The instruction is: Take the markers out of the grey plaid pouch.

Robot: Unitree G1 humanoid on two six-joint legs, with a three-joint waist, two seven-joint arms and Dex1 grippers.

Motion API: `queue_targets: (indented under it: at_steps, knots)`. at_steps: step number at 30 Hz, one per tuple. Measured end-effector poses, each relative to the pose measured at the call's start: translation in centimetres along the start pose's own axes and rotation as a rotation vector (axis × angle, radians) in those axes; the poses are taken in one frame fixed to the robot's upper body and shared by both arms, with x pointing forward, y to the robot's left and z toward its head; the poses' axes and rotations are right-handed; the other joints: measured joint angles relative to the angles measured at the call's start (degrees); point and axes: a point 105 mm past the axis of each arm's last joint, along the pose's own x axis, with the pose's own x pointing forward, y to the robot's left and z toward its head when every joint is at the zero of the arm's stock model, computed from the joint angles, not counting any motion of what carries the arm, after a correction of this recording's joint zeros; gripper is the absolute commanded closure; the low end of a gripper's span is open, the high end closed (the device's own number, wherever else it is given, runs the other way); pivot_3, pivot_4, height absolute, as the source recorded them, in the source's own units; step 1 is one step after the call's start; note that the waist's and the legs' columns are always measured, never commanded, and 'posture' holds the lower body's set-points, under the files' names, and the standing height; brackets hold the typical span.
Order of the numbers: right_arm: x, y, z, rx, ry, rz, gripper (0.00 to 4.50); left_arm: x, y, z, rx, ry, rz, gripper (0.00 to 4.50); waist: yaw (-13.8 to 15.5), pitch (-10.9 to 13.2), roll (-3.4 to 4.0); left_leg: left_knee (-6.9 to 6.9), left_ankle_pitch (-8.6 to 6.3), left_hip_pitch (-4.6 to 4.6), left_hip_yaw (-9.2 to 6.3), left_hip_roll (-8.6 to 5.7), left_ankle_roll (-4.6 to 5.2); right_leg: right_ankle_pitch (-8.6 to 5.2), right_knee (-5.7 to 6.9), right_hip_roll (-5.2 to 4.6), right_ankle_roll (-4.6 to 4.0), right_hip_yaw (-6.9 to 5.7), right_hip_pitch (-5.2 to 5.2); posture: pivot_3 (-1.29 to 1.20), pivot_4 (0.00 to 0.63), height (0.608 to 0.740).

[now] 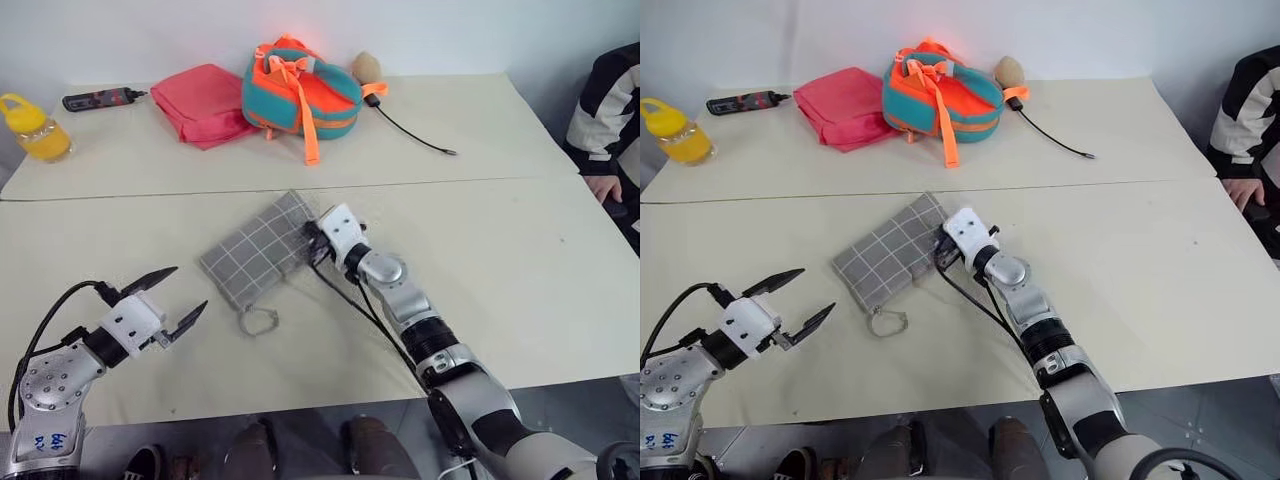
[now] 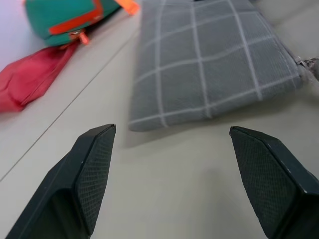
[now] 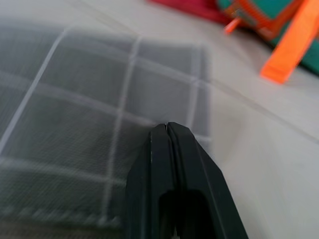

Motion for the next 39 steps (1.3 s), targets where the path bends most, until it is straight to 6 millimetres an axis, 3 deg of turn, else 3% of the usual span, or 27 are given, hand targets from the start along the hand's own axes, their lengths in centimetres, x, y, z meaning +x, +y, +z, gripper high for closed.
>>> queue_targets:
  at_steps: [11, 23, 29, 39]
  knots:
    - [-0.2, -0.1, -0.4, -0.015, 0.022, 0.018, 4.46, 2.9, -0.7, 0.6, 0.240, -0.041, -0.085, 0.61, -0.18, -0.11, -0.13, 0.21, 0.00, 0.03, 0.08, 0.04, 0.02, 0.00, 0.25, -0.03, 0.00, -0.04, 0.02, 0.00, 0.150, 0.740]
    - [-0.7, -0.6, -0.9, 0.012, 0.039, -0.005, 4.46, 5.4, -0.7, 1.2, 0.302, -0.080, -0.112, 0.61, 1.35, -0.14, -0.09, 0.76, 0.00, 0.03, 0.15, 0.01, 0.09, 0.00, 0.70, -0.02, 0.01, -0.08, 0.09, 0.00, 0.150, 0.740]
    - [-0.7, -0.5, -0.7, 0.013, 0.038, 0.009, 4.46, 5.1, -0.8, 1.8, 0.461, -0.080, -0.182, 0.61, 1.13, -0.16, -0.10, 0.74, -0.01, 0.03, 0.17, 0.00, 0.08, 0.00, 0.70, 0.00, 0.00, -0.06, 0.08, 0.00, 0.150, 0.740]
    - [-0.6, -0.3, -0.6, 0.015, 0.032, 0.019, 4.46, 3.9, -2.0, 2.1, 0.403, -0.108, -0.242, 0.61, 0.92, -0.17, -0.07, 0.54, -0.11, 0.04, 0.15, 0.07, 0.04, 0.00, 0.64, -0.02, 0.00, 0.03, -0.09, 0.00, 0.150, 0.740]
